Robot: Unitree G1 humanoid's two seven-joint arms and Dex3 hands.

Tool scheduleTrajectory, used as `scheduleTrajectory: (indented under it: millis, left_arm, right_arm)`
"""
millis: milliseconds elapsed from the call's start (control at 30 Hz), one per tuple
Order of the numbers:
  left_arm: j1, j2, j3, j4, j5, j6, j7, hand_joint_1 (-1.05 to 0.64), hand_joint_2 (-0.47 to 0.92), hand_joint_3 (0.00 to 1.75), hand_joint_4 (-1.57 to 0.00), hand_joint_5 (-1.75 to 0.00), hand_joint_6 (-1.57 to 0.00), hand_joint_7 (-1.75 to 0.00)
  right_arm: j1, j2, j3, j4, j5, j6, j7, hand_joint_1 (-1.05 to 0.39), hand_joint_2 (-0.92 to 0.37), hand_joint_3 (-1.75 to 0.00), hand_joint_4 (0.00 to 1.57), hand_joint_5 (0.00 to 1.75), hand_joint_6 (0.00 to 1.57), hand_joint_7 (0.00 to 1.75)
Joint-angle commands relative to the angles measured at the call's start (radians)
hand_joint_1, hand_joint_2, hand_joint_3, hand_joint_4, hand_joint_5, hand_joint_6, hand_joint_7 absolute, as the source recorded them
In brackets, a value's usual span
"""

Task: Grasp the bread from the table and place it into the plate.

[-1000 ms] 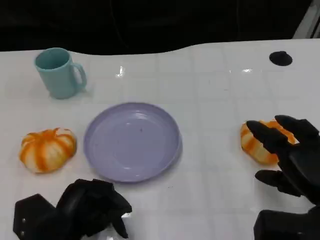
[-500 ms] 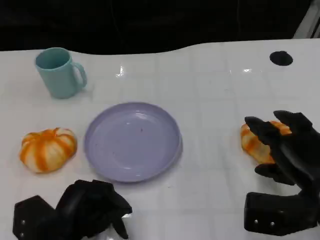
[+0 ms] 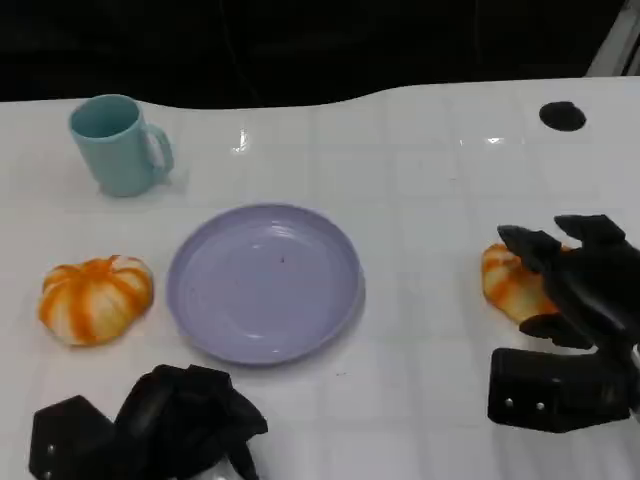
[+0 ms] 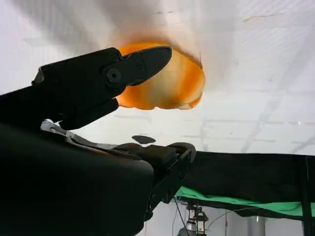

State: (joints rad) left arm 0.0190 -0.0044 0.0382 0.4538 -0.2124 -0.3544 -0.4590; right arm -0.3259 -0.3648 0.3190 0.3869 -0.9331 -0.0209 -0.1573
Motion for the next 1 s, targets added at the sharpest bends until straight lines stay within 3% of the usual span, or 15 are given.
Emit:
scheduleTrajectory:
  millis: [33, 633, 767, 833, 900, 933, 967, 1000]
  left_arm:
    - [0.005, 0.016, 0.004, -0.011, 0.006, -0.004, 0.008, -1.05, 0.81, 0.01, -1.47, -0.99, -1.57, -0.49]
    - [0.014, 0.013, 0.001, -0.028, 0.004, 0.004, 0.011, -1.05, 0.81, 0.01, -1.47, -1.0, -1.56, -0.5]
    - [0.017, 0.01, 0.002, -0.037, 0.002, 0.014, 0.014, -1.05, 0.8, 0.0, -1.47, -1.0, -1.57, -0.5]
    - [0.017, 0.01, 0.002, -0.035, -0.002, 0.01, 0.008, -1.05, 0.8, 0.0, -1.46, -1.0, -1.56, -0.5]
    - [0.017, 0.009, 0.003, -0.032, -0.004, 0.005, 0.006, -1.05, 0.8, 0.0, -1.46, -1.0, -1.56, -0.5]
    - [0.016, 0.01, 0.002, -0.03, -0.001, 0.001, 0.006, -1.05, 0.8, 0.0, -1.46, -1.0, -1.56, -0.5]
    - [0.016, 0.01, 0.002, -0.029, 0.0, -0.002, 0.007, -1.05, 0.8, 0.0, -1.46, -1.01, -1.56, -0.5]
    - [0.016, 0.01, 0.001, -0.028, 0.002, -0.004, 0.008, -1.05, 0.81, 0.0, -1.46, -1.01, -1.56, -0.5]
  right_arm:
    - [-0.037, -0.02, 0.012, 0.046, 0.029, 0.007, 0.006, -0.41, -0.83, 0.0, 0.0, 0.39, 0.3, 0.0]
    - [-0.136, 0.0, 0.082, 0.256, 0.066, -0.004, -0.032, -0.43, -0.86, -0.01, 0.07, 0.34, 0.3, 0.01]
    - [-0.172, 0.007, 0.103, 0.336, 0.067, -0.027, -0.087, -0.41, -0.9, -0.01, 0.26, 0.26, 0.41, 0.03]
    - [-0.19, 0.013, 0.098, 0.391, 0.083, -0.082, -0.17, -0.31, -0.92, -0.02, 0.57, 0.25, 0.63, 0.07]
    - [-0.206, 0.019, 0.088, 0.445, 0.112, -0.146, -0.238, -0.23, -0.92, -0.06, 0.89, 0.32, 0.86, 0.12]
    - [-0.215, 0.02, 0.089, 0.47, 0.12, -0.171, -0.266, -0.18, -0.92, -0.1, 0.97, 0.74, 1.07, 0.18]
    - [-0.223, 0.021, 0.092, 0.492, 0.124, -0.19, -0.29, -0.16, -0.92, -0.13, 0.92, 1.16, 1.13, 0.32]
    - [-0.232, 0.02, 0.099, 0.514, 0.122, -0.209, -0.317, -0.15, -0.91, -0.16, 0.87, 1.45, 1.05, 0.66]
